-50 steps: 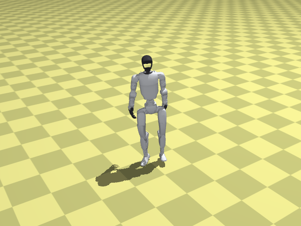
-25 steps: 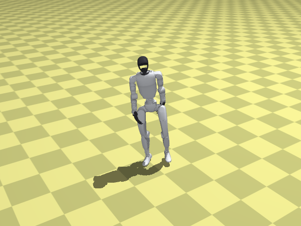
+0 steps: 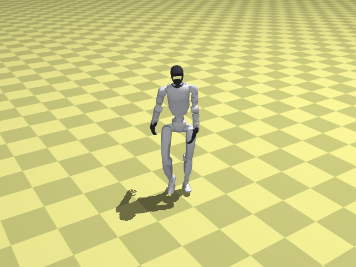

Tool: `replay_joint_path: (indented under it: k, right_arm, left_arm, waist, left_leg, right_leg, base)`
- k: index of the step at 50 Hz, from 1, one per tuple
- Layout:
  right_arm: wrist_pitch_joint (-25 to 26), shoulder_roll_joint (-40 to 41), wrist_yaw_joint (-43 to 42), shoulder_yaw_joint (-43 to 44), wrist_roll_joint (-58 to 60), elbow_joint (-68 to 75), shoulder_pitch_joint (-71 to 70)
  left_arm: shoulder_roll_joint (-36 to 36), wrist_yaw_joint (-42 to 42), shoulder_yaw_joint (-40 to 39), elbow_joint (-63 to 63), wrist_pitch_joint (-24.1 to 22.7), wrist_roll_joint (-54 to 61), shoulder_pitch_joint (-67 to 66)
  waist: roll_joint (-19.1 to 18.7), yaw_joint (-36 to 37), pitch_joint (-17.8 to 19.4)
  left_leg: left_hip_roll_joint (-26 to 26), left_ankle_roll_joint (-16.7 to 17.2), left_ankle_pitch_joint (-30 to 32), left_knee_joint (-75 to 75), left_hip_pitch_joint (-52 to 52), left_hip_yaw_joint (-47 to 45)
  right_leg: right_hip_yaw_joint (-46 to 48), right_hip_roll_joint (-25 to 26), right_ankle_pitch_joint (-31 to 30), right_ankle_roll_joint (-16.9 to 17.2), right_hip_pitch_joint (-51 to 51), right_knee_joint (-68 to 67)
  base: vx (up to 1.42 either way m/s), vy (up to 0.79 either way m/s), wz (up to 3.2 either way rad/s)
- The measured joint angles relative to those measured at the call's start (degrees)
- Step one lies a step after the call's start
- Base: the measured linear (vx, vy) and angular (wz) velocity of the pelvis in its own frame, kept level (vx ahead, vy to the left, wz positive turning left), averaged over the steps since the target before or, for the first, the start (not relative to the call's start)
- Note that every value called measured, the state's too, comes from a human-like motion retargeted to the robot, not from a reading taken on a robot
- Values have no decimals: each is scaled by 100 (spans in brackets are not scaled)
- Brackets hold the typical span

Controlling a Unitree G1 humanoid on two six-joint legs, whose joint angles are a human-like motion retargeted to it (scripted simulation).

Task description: In place motions

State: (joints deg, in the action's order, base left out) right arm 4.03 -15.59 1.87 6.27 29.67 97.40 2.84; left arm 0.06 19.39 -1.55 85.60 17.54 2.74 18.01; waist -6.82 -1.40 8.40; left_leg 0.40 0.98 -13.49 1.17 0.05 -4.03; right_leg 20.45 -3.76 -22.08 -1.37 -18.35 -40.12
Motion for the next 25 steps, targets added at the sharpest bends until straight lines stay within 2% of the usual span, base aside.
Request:
replay_joint_path:
  k: [2, 5, 7, 10, 13, 16, 17, 18, 20, 22, 23, 25]
  right_arm:
    - [263, -255, -181, 228, -364, 0, 455]
    - [688, -395, -242, 412, -856, 0, 1103]
    - [624, -338, -541, 614, -1065, 0, 1492]
    - [322, -131, -844, 728, -1348, 0, 1756]
    - [391, 51, -698, 471, -1444, 0, 1492]
    - [441, 239, -304, -17, -1373, 0, 915]
    - [423, 321, -179, -187, -1333, 0, 674]
    - [398, 415, -53, -365, -1291, 0, 395]
    - [299, 663, 242, -743, -1210, 0, -244]
    - [70, 936, 665, -968, -1185, -104, -995]
    - [5, 1033, 952, -990, -1173, -416, -1331]
    - [-168, 1169, 1512, -1005, -1181, -1259, -1936]
  left_arm:
    - [56, -73, 37, -463, -134, -361, 549]
    - [123, -516, 96, -924, -432, -795, 1053]
    - [79, -806, 274, -1054, -647, -802, 1095]
    - [18, -860, 464, -1076, -936, -750, 961]
    - [-25, -783, 382, -851, -949, -761, 584]
    - [-92, -890, 145, -373, -820, -636, -92]
    - [-125, -935, 38, -186, -761, -586, -372]
    - [-145, -974, -94, 13, -688, -536, -673]
    - [-99, -992, -466, 442, -516, -502, -1277]
    - [54, -955, -757, 928, -321, -489, -1704]
    - [127, -993, -841, 1117, -206, -447, -1828]
    - [248, -1229, -904, 1180, 82, -211, -2146]
  waist:
    - [-173, -466, 120]
    - [-179, -720, 93]
    - [-174, -593, -124]
    - [-72, -310, -416]
    - [43, -159, -480]
    - [153, -122, -636]
    - [202, -176, -712]
    - [255, -251, -782]
    - [434, -214, -919]
    - [762, 235, -962]
    - [900, 540, -909]
    - [1045, 949, -739]
  left_leg:
    - [112, -20, 93, -64, -77, 267]
    - [152, -100, 162, -140, -129, 337]
    - [181, -124, 159, -166, -180, 381]
    - [158, -135, 118, -165, -226, 371]
    - [84, -129, 0, -174, -57, 160]
    - [-106, -130, -188, -80, 58, 34]
    - [-204, -136, -247, 13, 44, 18]
    - [-296, -153, -308, 164, 8, -42]
    - [-533, -259, -333, 719, -202, -288]
    - [-575, -234, 196, 2081, -948, -928]
    - [-346, -79, 742, 3039, -1567, -1259]
    - [-194, -145, 1576, 4590, -2923, -993]
  right_leg:
    - [-4, -5, 315, 60, -526, -887]
    - [312, -358, 721, -68, -1081, -1975]
    - [277, -277, 827, -116, -1275, -2243]
    - [110, 16, 790, -3, -1161, -2052]
    - [-76, 397, 707, 116, -358, -1077]
    - [-254, 690, 558, 246, 778, 669]
    - [-268, 726, 748, 297, 1157, 1330]
    - [-241, 749, 1438, 283, 1520, 1960]
    - [713, 485, 2673, 126, 2212, 2924]
    - [428, 224, 2670, -12, 2242, 3619]
    - [244, 114, 2586, 60, 2206, 3774]
    - [74, -107, 2400, 233, 2000, 3876]
  base:
    - [-36, 8, 84]
    - [-9, -1, 42]
    - [13, -10, -19]
    - [12, -13, -45]
    - [11, -11, -60]
    - [22, -7, -46]
    - [30, -5, 27]
    - [32, -11, 18]
    - [32, -12, -35]
    - [12, -5, -121]
    - [-10, -12, -105]
    - [-30, -18, -44]
